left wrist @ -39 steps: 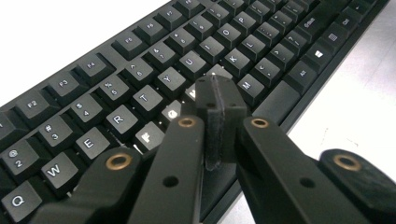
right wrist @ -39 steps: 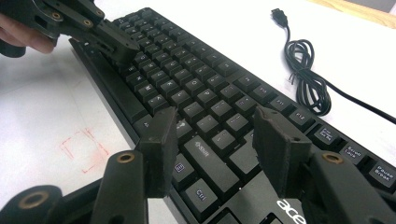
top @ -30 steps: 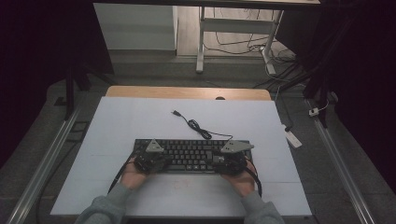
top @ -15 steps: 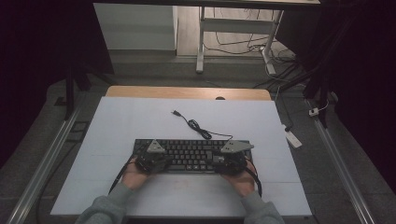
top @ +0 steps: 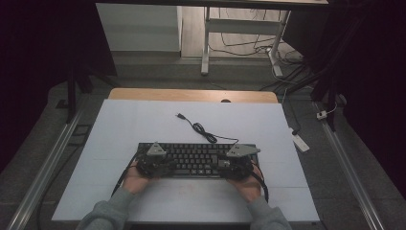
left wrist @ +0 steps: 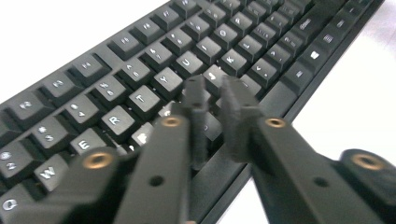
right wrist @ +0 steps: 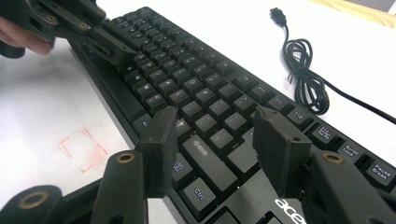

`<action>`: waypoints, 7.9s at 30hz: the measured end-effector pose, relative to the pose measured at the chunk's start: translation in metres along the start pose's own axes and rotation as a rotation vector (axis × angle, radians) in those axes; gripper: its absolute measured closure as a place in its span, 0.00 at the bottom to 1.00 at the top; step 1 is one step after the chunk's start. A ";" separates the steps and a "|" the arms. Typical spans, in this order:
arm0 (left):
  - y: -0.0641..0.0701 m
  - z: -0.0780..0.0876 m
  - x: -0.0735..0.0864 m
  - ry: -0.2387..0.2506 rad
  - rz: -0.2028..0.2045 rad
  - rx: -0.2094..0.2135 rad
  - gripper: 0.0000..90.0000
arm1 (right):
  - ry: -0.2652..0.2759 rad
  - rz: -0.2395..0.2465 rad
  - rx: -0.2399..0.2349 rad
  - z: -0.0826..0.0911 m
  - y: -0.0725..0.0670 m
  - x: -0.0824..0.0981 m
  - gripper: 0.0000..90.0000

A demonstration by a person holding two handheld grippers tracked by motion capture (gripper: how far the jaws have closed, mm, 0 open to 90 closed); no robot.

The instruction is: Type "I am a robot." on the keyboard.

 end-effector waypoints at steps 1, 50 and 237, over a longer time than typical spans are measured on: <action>-0.001 0.002 0.000 0.008 0.005 -0.006 0.78 | 0.004 -0.002 0.001 0.000 0.000 0.000 0.55; -0.016 0.027 0.005 0.024 0.060 -0.035 0.29 | -0.020 0.000 -0.025 -0.019 -0.012 -0.011 0.56; -0.028 -0.015 -0.003 -0.046 0.035 -0.043 0.90 | -0.016 -0.019 0.040 0.015 0.012 0.017 0.57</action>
Point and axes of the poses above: each handheld gripper's, and its own axes: z roughly backward along the jaws, x roughly out of its underside, y roughly to its right, the point moved 2 cm from there along -z, roughly forward along the jaws, and after that the axes turned 15 degrees about -z, right-handed, at the moved point
